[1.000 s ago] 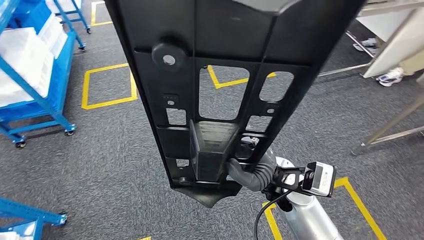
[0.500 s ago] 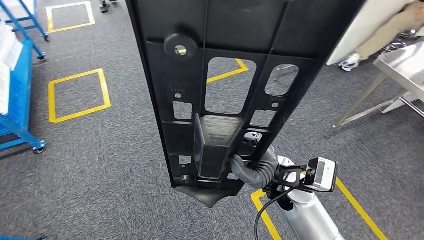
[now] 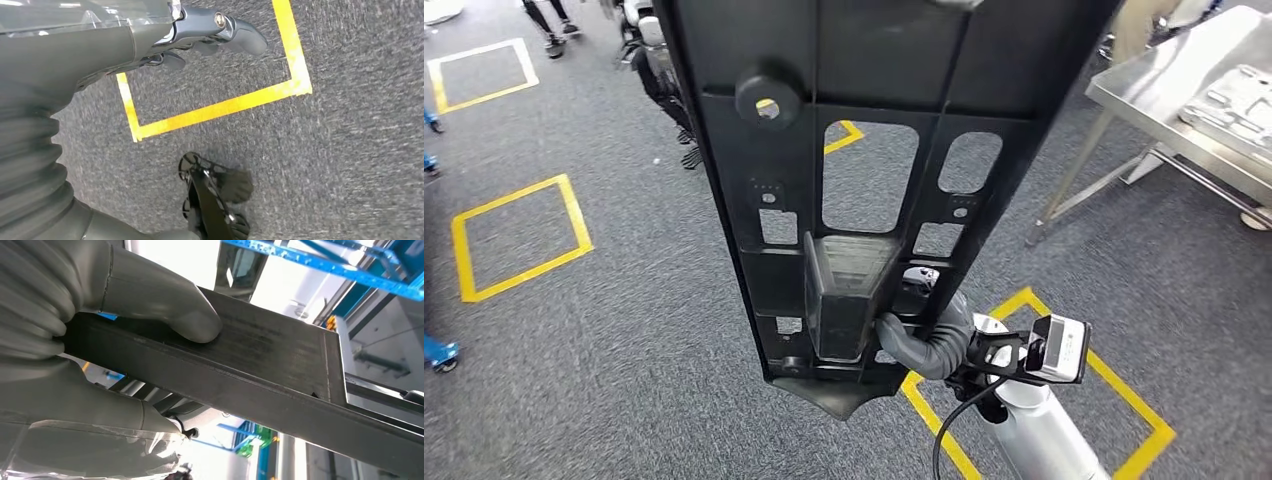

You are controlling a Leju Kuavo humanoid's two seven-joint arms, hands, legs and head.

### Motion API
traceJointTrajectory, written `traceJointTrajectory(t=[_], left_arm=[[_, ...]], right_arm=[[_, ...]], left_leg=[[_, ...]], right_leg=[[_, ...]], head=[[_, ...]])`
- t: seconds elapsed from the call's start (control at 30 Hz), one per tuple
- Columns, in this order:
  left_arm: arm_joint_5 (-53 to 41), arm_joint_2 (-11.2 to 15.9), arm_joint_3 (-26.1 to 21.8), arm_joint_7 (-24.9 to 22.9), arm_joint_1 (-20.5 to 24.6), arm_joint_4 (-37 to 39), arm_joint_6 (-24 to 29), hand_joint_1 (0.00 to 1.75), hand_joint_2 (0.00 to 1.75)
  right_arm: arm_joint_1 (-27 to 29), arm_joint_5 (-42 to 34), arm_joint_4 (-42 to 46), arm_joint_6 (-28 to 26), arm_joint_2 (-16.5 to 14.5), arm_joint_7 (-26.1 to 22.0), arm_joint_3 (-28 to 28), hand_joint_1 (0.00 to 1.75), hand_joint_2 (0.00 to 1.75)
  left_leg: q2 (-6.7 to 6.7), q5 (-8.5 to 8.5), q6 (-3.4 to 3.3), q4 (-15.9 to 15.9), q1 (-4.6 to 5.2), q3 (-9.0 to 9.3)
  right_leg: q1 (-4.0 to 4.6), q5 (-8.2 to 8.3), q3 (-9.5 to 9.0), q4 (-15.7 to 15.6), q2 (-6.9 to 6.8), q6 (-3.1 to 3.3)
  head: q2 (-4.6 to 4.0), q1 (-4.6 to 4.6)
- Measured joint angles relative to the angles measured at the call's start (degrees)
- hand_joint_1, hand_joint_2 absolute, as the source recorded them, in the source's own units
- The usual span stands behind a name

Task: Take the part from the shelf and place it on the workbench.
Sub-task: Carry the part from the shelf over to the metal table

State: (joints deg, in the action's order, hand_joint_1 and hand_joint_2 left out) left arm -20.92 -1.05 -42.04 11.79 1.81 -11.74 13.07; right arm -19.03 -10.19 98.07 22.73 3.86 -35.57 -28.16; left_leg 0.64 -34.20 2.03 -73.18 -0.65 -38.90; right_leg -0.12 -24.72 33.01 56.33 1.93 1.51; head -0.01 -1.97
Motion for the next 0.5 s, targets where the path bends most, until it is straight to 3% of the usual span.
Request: traceJointTrajectory(t=[0.03, 0.07, 0.13, 0.2, 0.27, 0.3, 0.37, 0.43, 0.47, 0.5], left_arm=[[0.0, 0.0, -0.1, 0.0, -0.1, 0.0, 0.0, 0.0, 1.75], [0.0, 0.0, -0.2, 0.0, -0.2, 0.0, 0.0, 0.0, 1.75], [-0.1, 0.0, -0.4, 0.0, -0.1, 0.0, 0.0, 0.0, 1.75], [-0.1, 0.1, -0.5, -0.1, 0.0, 0.0, 0.0, 0.0, 1.75], [-0.2, 0.1, -0.6, -0.2, 0.1, 0.0, 0.0, 0.0, 1.75], [-0.4, 0.1, -0.7, -0.3, 0.2, 0.0, 0.0, 0.0, 1.75], [-0.7, 0.0, -0.7, -0.5, 0.1, 0.0, 0.0, 0.0, 1.75], [-1.0, 0.1, -0.7, -0.8, -0.1, 0.0, 0.0, 0.0, 1.75], [-1.1, 0.1, -0.7, -1.1, -0.2, 0.0, -0.1, 0.0, 1.75], [-1.1, 0.1, -0.7, -1.3, -0.3, 0.0, -0.1, 0.0, 1.75]], right_arm=[[0.1, 0.0, -0.1, 0.0, 0.0, 0.0, -0.1, 1.75, 1.75], [0.2, -0.1, -0.2, 0.0, 0.0, 0.0, -0.1, 1.75, 1.75], [0.2, -0.2, -0.2, 0.0, 0.0, 0.0, -0.2, 1.75, 1.75], [0.2, -0.3, -0.2, 0.0, 0.0, 0.0, -0.2, 1.75, 1.75], [0.4, -0.3, -0.2, -0.2, 0.0, -0.1, -0.3, 1.75, 1.75], [0.5, -0.3, -0.2, -0.3, 0.0, -0.1, -0.3, 1.75, 1.75], [0.6, -0.3, -0.2, -0.4, 0.0, -0.1, -0.4, 1.75, 1.75], [0.8, -0.3, -0.2, -0.6, 0.0, -0.2, -0.4, 1.75, 1.75], [1.1, -0.3, -0.2, -0.7, 0.0, -0.2, -0.4, 1.75, 1.75], [1.3, -0.3, -0.2, -0.8, 0.0, -0.2, -0.4, 1.75, 1.75]], left_leg=[[-0.17, 1.29, -0.07, 0.6, -0.01, -0.04], [-0.52, 3.49, -0.17, 3.6, -0.05, 1.07], [-2.59, 7.34, -0.43, 11.4, -0.26, 4.38], [-4.31, 8.3, -0.8, 15.3, -0.28, 6.07], [-3.77, 8.22, -1.43, 15.6, -0.2, 6.23], [-3.17, 8.36, -1.8, 15.8, -0.21, 6.29], [-1.85, 8.57, -2.47, 16.1, -0.27, 6.4], [-0.5, 8.49, -2.82, 16.1, -0.04, 6.34], [0.22, 8.43, -2.88, 16.1, 0.06, 6.31], [0.95, 8.36, -2.93, 16.1, 0.15, 6.31]], right_leg=[[-0.02, -0.03, 0.01, 0.1, 0.81, -0.05], [-0.05, -0.1, -0.01, 0.3, 1.6, -0.15], [-0.02, -0.36, 0.11, 0.8, 2.93, -0.56], [-0.1, -0.48, 0.54, 1.2, 4.03, -1.21], [-0.29, -0.38, 0.94, 1.2, 4.95, -1.92], [-0.27, -0.59, 1.11, 1.5, 4.39, -2.22], [-0.18, -2.81, 2.71, 4.9, 1.53, -2.71], [-0.25, -6.66, 6.43, 12.7, -0.99, -3.14], [-0.33, -7.89, 8.17, 16.2, -1.33, -3.3], [-0.37, -8.08, 9.04, 17.9, -1.48, -3.36]], head=[[0.0, -0.01], [-0.01, 0.0], [-0.01, 0.02], [0.0, 0.03], [0.0, 0.04], [-0.01, 0.06], [-0.01, 0.43], [-0.01, 0.79], [-0.01, 0.81], [0.0, 0.81]])
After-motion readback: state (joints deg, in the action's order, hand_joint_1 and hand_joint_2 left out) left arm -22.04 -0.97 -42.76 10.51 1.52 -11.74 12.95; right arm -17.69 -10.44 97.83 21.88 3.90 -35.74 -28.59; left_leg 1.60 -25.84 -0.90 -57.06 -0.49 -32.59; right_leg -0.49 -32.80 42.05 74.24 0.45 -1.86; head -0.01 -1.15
